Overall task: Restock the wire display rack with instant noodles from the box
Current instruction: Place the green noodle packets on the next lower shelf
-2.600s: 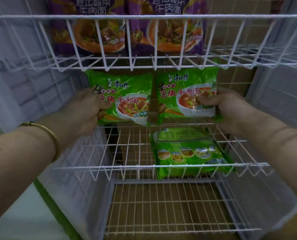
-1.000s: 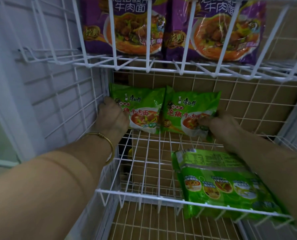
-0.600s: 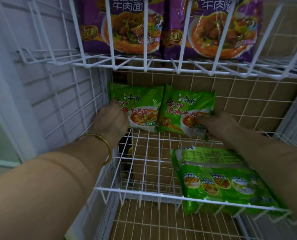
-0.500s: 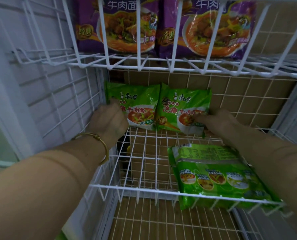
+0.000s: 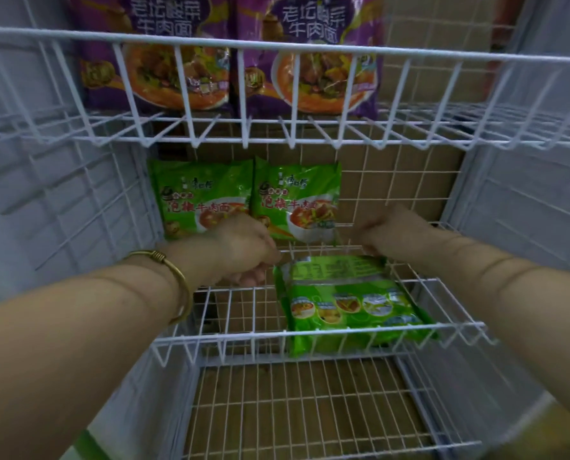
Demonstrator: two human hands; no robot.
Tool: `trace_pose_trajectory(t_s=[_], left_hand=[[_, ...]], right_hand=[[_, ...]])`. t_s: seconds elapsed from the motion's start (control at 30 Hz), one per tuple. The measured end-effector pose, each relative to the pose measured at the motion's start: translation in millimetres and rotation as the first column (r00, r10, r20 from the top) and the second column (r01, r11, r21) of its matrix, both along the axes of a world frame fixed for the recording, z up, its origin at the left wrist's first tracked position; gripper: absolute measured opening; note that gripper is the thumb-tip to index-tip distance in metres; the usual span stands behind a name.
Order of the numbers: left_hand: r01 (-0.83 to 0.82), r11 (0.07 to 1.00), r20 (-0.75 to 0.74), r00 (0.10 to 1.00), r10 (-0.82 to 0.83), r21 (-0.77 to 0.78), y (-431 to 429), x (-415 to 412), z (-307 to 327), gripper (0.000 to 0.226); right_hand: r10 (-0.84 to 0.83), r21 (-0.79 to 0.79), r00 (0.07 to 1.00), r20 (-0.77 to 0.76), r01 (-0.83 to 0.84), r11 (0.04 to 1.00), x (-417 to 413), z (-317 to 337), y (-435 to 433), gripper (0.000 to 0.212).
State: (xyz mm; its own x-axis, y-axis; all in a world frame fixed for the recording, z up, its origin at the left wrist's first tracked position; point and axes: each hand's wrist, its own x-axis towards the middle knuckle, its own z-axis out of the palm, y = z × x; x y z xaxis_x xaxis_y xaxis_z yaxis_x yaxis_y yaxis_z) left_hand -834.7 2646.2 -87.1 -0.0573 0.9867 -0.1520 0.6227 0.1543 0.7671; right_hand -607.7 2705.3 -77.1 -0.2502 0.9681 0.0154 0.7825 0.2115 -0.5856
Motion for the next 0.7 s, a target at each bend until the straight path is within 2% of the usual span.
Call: trace_pose_trajectory(t_s=[0.07, 0.13, 0.2, 0.23, 0.4, 0.5, 0.6, 0.7], left_hand=[[0.133, 0.99, -0.008, 0.991, -0.133, 0.047, -3, 2, -4, 0.018], [0.277, 0.954, -0.191, 0.949, -0.253, 0.113, -9, 1, -6, 0.035], [0.408, 0.898, -0.39, 0.863, -0.321, 0.163, -16, -2, -11, 0.045], [0.458, 0.871, -0.44, 0.829, -0.346, 0.178, -17, -5, -14, 0.05], [0.557, 0.823, -0.544, 0.726, -0.42, 0.109, -26, -10, -21, 0.077], [0.569, 0.814, -0.569, 0.709, -0.416, 0.113, -28, -13, -23, 0.077], [0.572, 0.812, -0.55, 0.719, -0.424, 0.121, -26, -15, -22, 0.066], [0.55, 0.822, -0.523, 0.749, -0.407, 0.149, -22, -18, -18, 0.053]], right_hand=[[0.025, 0.06, 1.0, -0.004, -0.025, 0.998, 6, -2, 0, 0.015], [0.062, 0.091, 0.998, 0.023, -0.064, 0.994, 19, -6, -7, 0.018], [0.099, 0.084, 0.993, 0.072, -0.105, 0.991, 29, -7, -18, 0.024], [0.102, 0.071, 0.99, 0.099, -0.109, 0.992, 34, -9, -22, 0.03], [0.224, -0.015, 0.969, 0.104, -0.224, 0.975, 47, -17, -35, 0.061], [0.316, 0.041, 0.906, 0.284, -0.34, 0.939, 46, -15, -44, 0.048], [0.338, 0.052, 0.899, 0.277, -0.365, 0.929, 49, -14, -48, 0.046], [0.333, -0.005, 0.914, 0.233, -0.341, 0.94, 50, -17, -46, 0.048]])
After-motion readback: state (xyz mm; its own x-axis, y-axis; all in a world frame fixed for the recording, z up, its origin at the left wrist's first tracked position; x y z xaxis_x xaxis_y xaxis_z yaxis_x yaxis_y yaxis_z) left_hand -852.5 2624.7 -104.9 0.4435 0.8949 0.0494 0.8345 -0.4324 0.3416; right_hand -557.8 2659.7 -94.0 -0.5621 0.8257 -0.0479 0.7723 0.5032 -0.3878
